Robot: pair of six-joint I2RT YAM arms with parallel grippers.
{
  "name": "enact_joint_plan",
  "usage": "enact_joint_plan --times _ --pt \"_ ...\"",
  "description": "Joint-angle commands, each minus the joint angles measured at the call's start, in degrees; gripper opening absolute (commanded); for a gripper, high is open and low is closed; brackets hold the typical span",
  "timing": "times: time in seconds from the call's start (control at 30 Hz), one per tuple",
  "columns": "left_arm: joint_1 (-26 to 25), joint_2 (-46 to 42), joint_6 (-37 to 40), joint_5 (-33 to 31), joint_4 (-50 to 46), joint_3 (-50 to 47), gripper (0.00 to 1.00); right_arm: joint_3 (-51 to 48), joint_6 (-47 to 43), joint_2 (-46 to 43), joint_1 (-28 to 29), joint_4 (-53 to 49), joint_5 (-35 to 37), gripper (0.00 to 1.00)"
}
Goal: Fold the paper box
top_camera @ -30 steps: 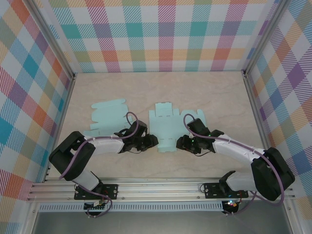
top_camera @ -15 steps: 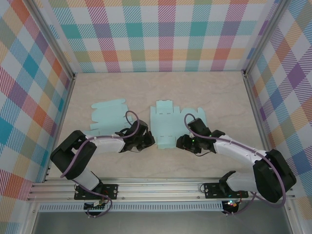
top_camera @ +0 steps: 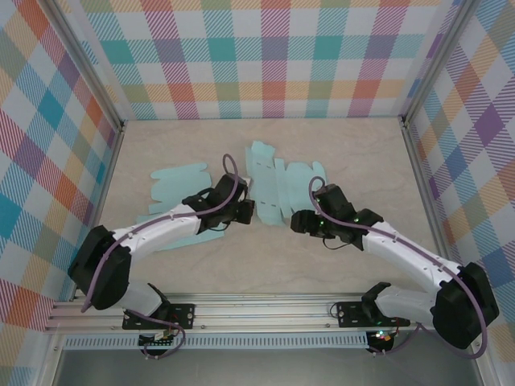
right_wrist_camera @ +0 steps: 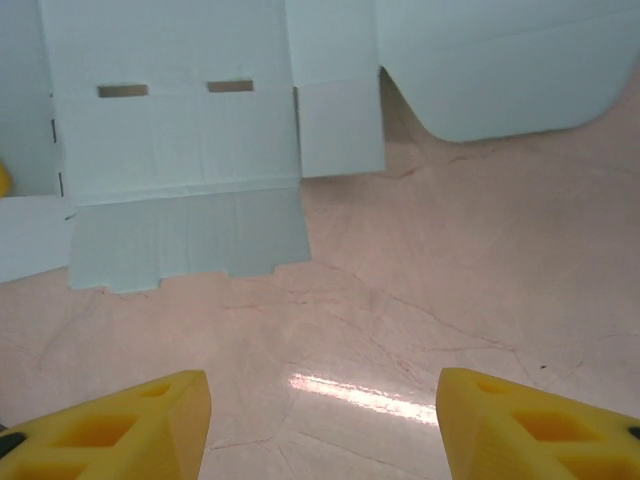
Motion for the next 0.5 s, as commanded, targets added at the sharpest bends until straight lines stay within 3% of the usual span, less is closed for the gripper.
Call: enact_joint_plan --times 0.0,0.2,0.47 --pt "-0.35 -3.18 16.32 -6.03 -6.44 2.29 0.00 4.18 -6.13 -1.55 -0.22 -5.49 6.54 0.64" --pt "-0.31 -6.68 28.10 -8.99 -6.11 5.27 0.00 5.54 -11.74 -4.92 -3.59 -2.47 9.63 0.69" --pt "-0.32 -5.26 41.41 -2.71 -12.88 17.04 0.00 10.15 -18.28 -5.86 -10.90 -0.11 4.13 0.70"
